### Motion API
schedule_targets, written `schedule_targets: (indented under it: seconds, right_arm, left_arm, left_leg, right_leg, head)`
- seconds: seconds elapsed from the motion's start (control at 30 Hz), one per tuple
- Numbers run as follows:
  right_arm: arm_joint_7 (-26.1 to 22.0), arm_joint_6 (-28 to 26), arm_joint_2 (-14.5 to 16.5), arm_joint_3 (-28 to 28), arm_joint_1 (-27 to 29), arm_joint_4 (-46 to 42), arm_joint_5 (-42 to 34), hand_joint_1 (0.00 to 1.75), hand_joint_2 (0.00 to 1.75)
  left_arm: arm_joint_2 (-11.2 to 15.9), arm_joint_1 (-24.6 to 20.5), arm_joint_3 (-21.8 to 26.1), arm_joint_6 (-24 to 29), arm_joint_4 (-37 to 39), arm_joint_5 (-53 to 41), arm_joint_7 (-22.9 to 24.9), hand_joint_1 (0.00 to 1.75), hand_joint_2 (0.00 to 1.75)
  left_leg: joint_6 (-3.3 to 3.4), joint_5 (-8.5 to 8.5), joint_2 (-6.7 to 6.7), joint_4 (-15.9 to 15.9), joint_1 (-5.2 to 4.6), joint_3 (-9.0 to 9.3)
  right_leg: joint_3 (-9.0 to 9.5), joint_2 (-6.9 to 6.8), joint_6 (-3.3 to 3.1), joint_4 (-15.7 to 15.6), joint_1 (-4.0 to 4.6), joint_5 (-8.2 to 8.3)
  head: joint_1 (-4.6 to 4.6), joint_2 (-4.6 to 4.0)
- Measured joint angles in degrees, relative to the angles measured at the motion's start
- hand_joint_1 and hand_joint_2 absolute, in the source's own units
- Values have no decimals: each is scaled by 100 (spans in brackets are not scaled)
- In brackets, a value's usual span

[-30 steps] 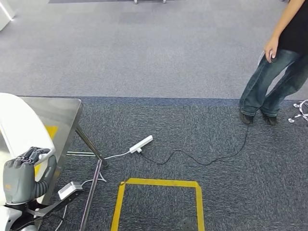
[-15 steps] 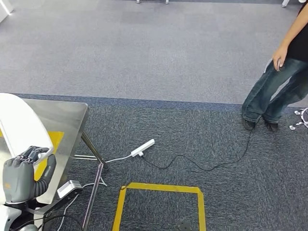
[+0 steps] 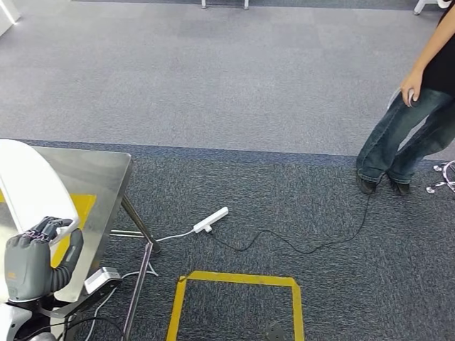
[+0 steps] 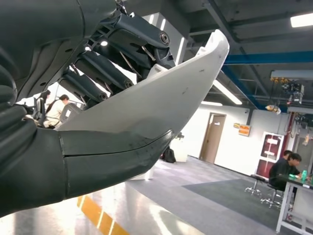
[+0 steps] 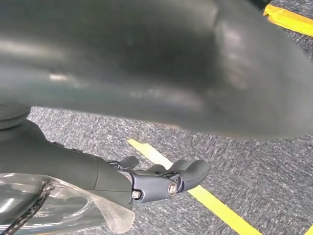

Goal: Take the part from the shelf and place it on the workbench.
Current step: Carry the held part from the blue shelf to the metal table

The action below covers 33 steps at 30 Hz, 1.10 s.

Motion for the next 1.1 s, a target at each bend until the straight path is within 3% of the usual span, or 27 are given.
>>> schedule_targets:
  seconds: [0.17, 0.37, 0.43, 0.5, 0.53, 0.57, 0.6, 0.63, 0.7, 0.73, 0.8, 0.9, 0.97, 1.03, 1.07, 1.1]
  right_arm:
    - [3, -40, 0, 13, 2, 0, 47, 0, 0]
    - [40, -122, 7, 102, -7, -4, 145, 0, 0]
    - [44, -128, 9, 125, -14, -8, 150, 0, 0]
    - [49, -130, 9, 142, -8, -9, 153, 0, 0]
    - [51, -130, 8, 147, 1, -9, 153, 0, 0]
    - [54, -130, 8, 150, 11, -9, 154, 0, 0]
    - [55, -130, 7, 150, 17, -9, 154, 0, 0]
    - [55, -130, 7, 151, 18, -9, 155, 0, 0]
    - [54, -130, 8, 152, 19, -10, 158, 0, 0]
    - [55, -130, 9, 154, 22, -10, 159, 0, 0]
    - [54, -130, 11, 155, 38, -10, 157, 0, 0]
    - [39, -124, 11, 155, 36, -11, 145, 0, 0]
    - [30, -120, 11, 155, 26, -11, 142, 0, 0]
    - [27, -119, 11, 155, 26, -11, 141, 0, 0]
    - [27, -119, 11, 155, 27, -11, 140, 0, 0]
    - [25, -118, 11, 155, 26, -11, 140, 0, 0]
  left_arm:
    - [1, 0, 1, -1, 0, 13, -6, 175, 175]
    - [2, 2, 4, -11, -6, 16, -9, 175, 175]
    - [0, -5, 5, -13, -14, 16, -9, 175, 175]
    - [-3, -8, 4, -15, -17, 15, -9, 175, 175]
    - [-4, -4, 4, -16, -17, 15, -9, 175, 175]
    - [-7, 0, 3, -17, -17, 15, -9, 175, 175]
    - [-8, 1, 3, -17, -17, 15, -9, 175, 175]
    - [-9, 2, 3, -17, -17, 15, -9, 175, 175]
    - [-10, -5, 3, -17, -18, 16, -9, 175, 175]
    - [-12, -12, 3, -17, -19, 16, -9, 175, 175]
    - [-14, -20, 3, -19, -20, 16, -9, 175, 175]
    - [-12, -7, 5, -19, -20, 15, -9, 175, 175]
    - [-10, -11, 6, -17, -20, 13, -9, 175, 175]
    - [-8, -5, 7, -18, -20, 11, -9, 175, 175]
    - [-8, 2, 7, -19, -20, 10, -9, 175, 175]
    - [-7, 7, 7, -19, -20, 9, -9, 175, 175]
  left_leg:
    - [6, -3, 1, 9, -3, 2]
    - [99, 0, 4, -68, -5, 54]
    - [152, 36, 12, -183, 21, 130]
    - [179, 29, 16, -211, 15, 156]
    - [181, 18, 13, -209, 9, 159]
    - [178, 5, 7, -205, 5, 168]
    - [165, -13, -2, -197, 7, 184]
    - [139, -39, -32, -185, 12, 212]
    - [60, -111, -93, -131, 18, 247]
    - [21, -134, -132, -100, 18, 242]
    - [-33, -140, -193, -63, 22, 203]
    - [-101, -202, -214, 38, 47, 151]
    - [-157, -453, -98, 525, 53, -79]
    - [-195, -756, -38, 1320, 66, -497]
    - [-202, -802, -30, 1585, 73, -655]
    - [-202, -734, -23, 1656, 77, -724]
  right_leg:
    - [58, 0, 10, -3, -1, 5]
    - [68, -1, 92, -27, -8, -13]
    - [-132, 8, 102, 334, 2, -184]
    - [-611, 20, 97, 1146, 2, -486]
    - [-858, 21, 97, 1519, 1, -579]
    - [-1025, 21, 96, 1719, 0, -565]
    - [-1077, 21, 95, 1680, -2, -422]
    - [-1001, 31, 94, 1401, -9, -174]
    - [-674, 186, 99, 619, -39, 256]
    - [-542, 265, 91, 361, -50, 342]
    - [-444, 322, 56, 231, -41, 310]
    - [-421, 178, -42, 213, -41, 296]
    - [-385, 63, -108, 198, -48, 275]
    - [-363, -59, -150, 197, -34, 245]
    - [-351, -120, -161, 198, -27, 230]
    - [-334, -180, -167, 198, -20, 213]
  head:
    - [0, 0]
    - [3, 0]
    - [14, 0]
    - [18, 0]
    - [17, 0]
    - [16, 0]
    - [16, 0]
    - [17, 0]
    - [17, 0]
    - [16, 0]
    - [13, 0]
    - [2, 0]
    - [-15, 0]
    - [-23, 0]
    - [-23, 0]
    - [-23, 0]
